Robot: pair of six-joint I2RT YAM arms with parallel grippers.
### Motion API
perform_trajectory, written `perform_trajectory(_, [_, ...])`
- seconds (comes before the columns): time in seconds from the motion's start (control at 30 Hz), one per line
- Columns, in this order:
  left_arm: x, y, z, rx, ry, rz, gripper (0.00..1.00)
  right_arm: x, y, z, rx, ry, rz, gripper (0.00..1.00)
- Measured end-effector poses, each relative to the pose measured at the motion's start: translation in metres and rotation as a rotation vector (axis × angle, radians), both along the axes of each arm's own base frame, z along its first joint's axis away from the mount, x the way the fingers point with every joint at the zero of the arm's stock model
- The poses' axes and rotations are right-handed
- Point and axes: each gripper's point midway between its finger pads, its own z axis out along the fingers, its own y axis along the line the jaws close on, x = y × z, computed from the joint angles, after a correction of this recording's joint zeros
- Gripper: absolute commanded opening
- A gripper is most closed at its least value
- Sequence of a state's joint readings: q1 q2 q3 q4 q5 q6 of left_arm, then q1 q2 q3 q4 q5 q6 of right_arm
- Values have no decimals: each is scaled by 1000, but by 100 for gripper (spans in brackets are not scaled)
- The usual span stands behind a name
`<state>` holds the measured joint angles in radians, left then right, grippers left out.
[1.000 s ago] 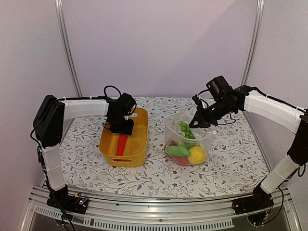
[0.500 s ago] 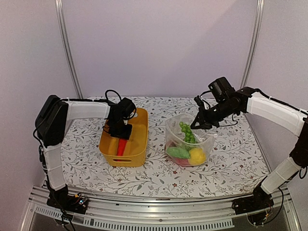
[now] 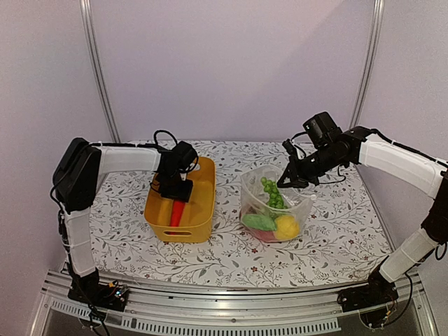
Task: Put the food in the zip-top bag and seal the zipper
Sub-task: Pick up the fake vegetable from the bin.
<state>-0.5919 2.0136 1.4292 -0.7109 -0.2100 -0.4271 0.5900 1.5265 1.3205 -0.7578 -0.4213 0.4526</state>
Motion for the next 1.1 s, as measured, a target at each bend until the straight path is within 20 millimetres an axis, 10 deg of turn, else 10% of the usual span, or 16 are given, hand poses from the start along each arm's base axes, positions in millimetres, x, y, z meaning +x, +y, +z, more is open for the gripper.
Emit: perform_trajectory(1.1, [7,-4,-14,-25,34,-27,38,-7,-3,-4,10,17,-12,0])
